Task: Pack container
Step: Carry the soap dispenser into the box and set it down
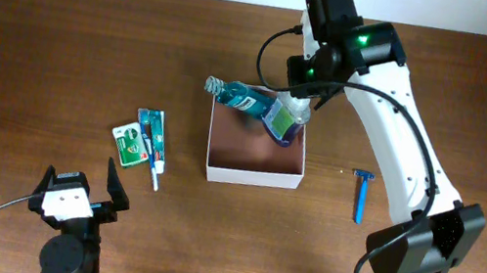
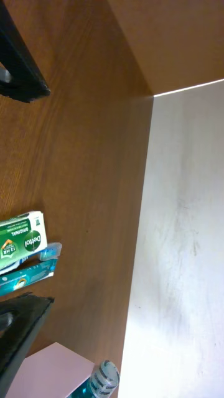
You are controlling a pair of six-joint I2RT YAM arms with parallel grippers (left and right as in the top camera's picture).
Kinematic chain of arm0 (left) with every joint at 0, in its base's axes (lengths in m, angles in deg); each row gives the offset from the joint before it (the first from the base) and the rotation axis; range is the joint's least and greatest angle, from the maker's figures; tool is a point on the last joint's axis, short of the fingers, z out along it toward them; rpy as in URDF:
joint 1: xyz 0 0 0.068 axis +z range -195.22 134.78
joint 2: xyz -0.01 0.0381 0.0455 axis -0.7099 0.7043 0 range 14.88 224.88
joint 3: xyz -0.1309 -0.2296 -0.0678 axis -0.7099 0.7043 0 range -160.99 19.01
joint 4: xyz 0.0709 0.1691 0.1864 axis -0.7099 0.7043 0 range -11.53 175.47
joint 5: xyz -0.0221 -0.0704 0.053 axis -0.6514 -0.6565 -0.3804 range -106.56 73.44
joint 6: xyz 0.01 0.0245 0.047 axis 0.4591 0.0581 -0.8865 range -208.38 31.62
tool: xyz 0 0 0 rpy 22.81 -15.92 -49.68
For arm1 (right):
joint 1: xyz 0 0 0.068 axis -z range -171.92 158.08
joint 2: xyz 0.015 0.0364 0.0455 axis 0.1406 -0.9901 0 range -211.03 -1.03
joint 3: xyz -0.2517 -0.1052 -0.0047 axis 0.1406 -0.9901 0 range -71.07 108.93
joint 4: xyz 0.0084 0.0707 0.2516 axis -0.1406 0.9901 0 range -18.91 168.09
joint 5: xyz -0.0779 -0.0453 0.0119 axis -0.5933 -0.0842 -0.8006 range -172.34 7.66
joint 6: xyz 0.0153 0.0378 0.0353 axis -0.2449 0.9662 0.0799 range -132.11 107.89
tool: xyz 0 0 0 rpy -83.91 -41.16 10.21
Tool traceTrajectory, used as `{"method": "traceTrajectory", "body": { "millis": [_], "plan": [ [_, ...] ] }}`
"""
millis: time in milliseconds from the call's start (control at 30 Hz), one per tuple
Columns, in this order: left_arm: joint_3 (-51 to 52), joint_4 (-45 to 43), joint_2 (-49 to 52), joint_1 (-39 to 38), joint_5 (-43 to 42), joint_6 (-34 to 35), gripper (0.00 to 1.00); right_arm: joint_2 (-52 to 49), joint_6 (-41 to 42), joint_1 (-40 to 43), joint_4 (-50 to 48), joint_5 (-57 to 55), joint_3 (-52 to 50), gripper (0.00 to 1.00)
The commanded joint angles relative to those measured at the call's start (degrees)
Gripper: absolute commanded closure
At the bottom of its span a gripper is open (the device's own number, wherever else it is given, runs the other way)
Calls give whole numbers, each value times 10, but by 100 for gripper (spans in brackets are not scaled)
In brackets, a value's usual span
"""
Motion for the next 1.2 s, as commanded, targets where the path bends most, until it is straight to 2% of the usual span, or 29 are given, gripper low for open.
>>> {"method": "traceTrajectory", "body": {
  "millis": [0, 267, 1167],
  "plan": [
    [7, -2, -3, 3, -2, -11, 1, -4, -21, -2, -5, -7, 15, 82],
    [7, -2, -3, 3, -2, -11, 0, -13, -60, -23, -14, -40, 15, 82],
    [7, -2, -3, 3, -2, -11, 1, -45, -62, -32, -25, -49, 15, 81]
  ]
}}
